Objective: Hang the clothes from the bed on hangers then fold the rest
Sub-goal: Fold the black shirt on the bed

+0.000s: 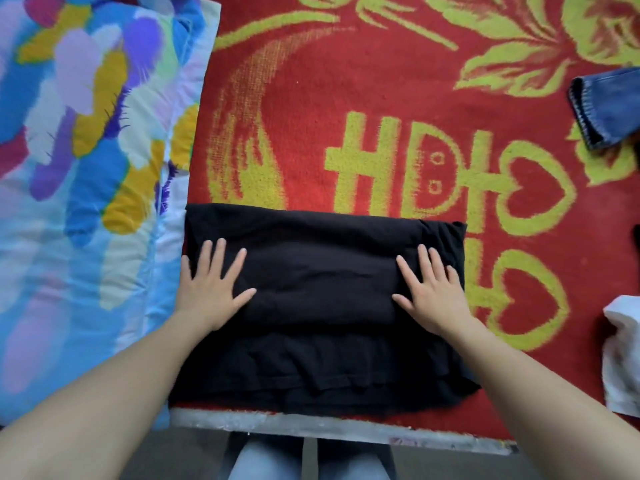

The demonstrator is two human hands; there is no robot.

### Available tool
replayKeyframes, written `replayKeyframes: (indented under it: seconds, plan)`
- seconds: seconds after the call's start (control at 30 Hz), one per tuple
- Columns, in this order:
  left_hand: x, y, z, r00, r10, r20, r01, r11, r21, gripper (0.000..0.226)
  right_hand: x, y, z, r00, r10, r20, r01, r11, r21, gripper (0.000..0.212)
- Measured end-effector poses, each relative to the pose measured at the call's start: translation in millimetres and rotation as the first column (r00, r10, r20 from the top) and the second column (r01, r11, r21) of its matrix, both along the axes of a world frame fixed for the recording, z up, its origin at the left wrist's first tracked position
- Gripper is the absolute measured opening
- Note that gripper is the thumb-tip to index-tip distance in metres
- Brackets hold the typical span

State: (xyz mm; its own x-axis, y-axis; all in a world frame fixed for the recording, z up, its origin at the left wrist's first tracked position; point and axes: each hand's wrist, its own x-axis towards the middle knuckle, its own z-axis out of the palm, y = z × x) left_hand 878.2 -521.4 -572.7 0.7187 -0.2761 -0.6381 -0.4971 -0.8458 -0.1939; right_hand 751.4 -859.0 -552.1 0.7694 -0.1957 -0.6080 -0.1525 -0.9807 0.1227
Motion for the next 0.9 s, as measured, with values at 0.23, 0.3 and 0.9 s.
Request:
replayKeyframes:
  seconds: [0.23,0.3,0.9]
  plan:
    - [40.8,9.0,13.9,0.976,0.000,0.218,0.041,0.983,-0.182,0.089,26.7,-36.6,17.3,0.920,-0.034,0.391,0.018,0.999,0.045,0.057]
    - [59.9,-7.3,14.6,0.974,-0.035,0.224,0.087,0.970,-0.227,0.097,48.0,-44.0,13.7,0.953,-0.127,0.276,0.119,0.992,0.046,0.070]
    - [14.0,55.1,103.1,0.932,-0.110,0.344,0.319,0.697,-0.642,0.023,-28.1,-66.3,73.9,0.683,0.253,0.685,-0.413,0.908,0.077,0.015]
